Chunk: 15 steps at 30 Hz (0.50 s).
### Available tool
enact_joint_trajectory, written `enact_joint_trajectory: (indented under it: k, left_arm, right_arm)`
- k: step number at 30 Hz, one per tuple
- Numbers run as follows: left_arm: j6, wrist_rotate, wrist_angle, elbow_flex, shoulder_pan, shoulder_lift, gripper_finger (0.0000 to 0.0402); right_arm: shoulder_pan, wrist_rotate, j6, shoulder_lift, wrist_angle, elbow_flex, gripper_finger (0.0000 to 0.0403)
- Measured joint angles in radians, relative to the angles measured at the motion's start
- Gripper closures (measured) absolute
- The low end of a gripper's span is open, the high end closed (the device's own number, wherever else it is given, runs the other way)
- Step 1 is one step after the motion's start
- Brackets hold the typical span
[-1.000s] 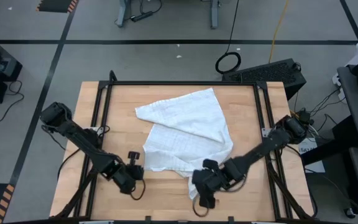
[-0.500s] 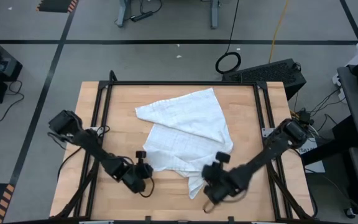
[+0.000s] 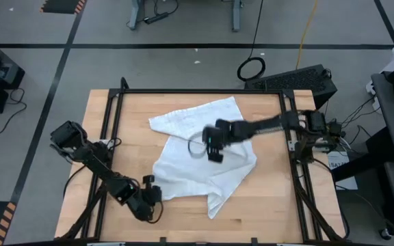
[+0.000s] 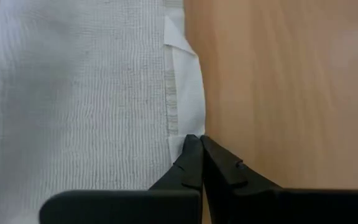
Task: Roll towel
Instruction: Roll the white towel
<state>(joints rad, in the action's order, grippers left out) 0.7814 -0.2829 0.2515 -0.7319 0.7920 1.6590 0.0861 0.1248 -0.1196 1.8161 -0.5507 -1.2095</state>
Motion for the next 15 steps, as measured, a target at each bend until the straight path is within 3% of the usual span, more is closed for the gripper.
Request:
enact_joint_trajectory:
  k: [3,10,15]
  left_arm:
    - [0.026,0.009,0.008,0.0,0.024,-0.008,0.0397]
    - [0.102,0.018,0.051,-0.001,0.057,-0.009,0.0396]
    - [0.165,0.08,0.056,0.0,0.087,-0.009,0.0396]
  right_arm:
    - [0.12,-0.08,0.036,0.0,0.093,0.069,0.0395]
    - [0.321,-0.08,0.119,0.0,0.114,0.163,0.0395]
    - [0.441,-0.077,0.166,-0.002,0.111,0.186,0.0395]
